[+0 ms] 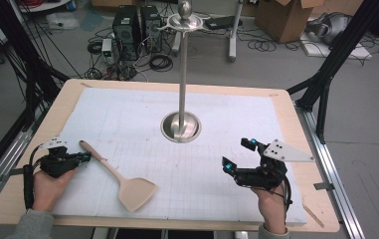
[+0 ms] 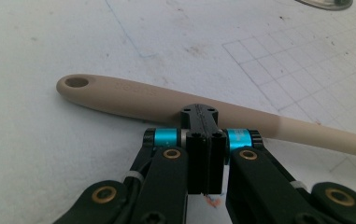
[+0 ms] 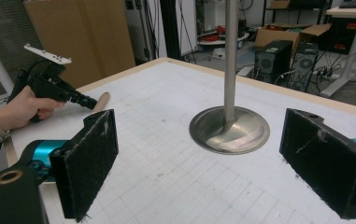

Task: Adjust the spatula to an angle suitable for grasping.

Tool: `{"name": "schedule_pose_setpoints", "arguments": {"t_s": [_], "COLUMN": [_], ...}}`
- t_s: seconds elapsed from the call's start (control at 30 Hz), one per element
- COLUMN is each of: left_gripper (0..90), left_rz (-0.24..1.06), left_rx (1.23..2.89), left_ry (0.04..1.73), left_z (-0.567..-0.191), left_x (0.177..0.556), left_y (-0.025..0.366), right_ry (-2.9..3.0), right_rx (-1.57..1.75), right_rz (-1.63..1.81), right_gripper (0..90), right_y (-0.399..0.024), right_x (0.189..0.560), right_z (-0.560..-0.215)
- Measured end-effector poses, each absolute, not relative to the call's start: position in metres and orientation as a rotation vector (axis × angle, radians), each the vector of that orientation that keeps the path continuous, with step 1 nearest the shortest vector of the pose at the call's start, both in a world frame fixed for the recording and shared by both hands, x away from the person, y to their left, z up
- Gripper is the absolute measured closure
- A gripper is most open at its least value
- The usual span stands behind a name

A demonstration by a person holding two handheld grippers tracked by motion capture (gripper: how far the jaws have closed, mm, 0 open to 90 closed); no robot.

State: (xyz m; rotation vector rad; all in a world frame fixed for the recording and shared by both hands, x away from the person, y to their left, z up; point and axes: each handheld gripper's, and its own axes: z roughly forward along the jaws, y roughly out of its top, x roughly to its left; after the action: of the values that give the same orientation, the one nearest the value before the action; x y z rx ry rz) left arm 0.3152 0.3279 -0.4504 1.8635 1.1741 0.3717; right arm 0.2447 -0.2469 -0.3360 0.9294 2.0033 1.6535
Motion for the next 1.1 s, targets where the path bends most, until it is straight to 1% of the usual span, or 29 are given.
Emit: {"name": "schedule_pose_setpoints", "arguments": {"t_s": [0.13,0.27,0.37,0.53,0.7,0.8,0.9,1.1], "left_gripper": [89.8,89.9,89.8,89.9,89.9,89.9,89.9,89.8], "left_rz": [0.358,0.377,0.355,0.355,0.332,0.313,0.285,0.264], "left_rx": [1.869,1.902,1.908,1.967,1.945,1.985,1.991,1.949], "left_ry": [1.172,1.169,1.168,1.149,1.141,1.126,1.108,1.091], "left_z": [-0.449,-0.445,-0.445,-0.442,-0.443,-0.441,-0.441,-0.446], "left_x": [0.321,0.331,0.338,0.348,0.358,0.366,0.376,0.386], "left_y": [0.325,0.316,0.313,0.297,0.288,0.280,0.272,0.260], "right_ry": [2.008,2.018,2.019,2.015,2.008,2.008,2.019,2.017], "right_rx": [0.920,0.925,0.926,0.931,0.935,0.939,0.942,0.945], "right_rz": [1.647,1.646,1.644,1.647,1.652,1.650,1.647,1.641], "right_gripper": [10.7,10.7,10.7,10.7,10.7,10.7,10.7,10.7], "right_y": [-0.246,-0.245,-0.244,-0.247,-0.249,-0.250,-0.249,-0.251], "right_x": [0.245,0.247,0.247,0.248,0.247,0.248,0.250,0.248], "right_z": [-0.336,-0.337,-0.338,-0.338,-0.338,-0.339,-0.341,-0.341]}}
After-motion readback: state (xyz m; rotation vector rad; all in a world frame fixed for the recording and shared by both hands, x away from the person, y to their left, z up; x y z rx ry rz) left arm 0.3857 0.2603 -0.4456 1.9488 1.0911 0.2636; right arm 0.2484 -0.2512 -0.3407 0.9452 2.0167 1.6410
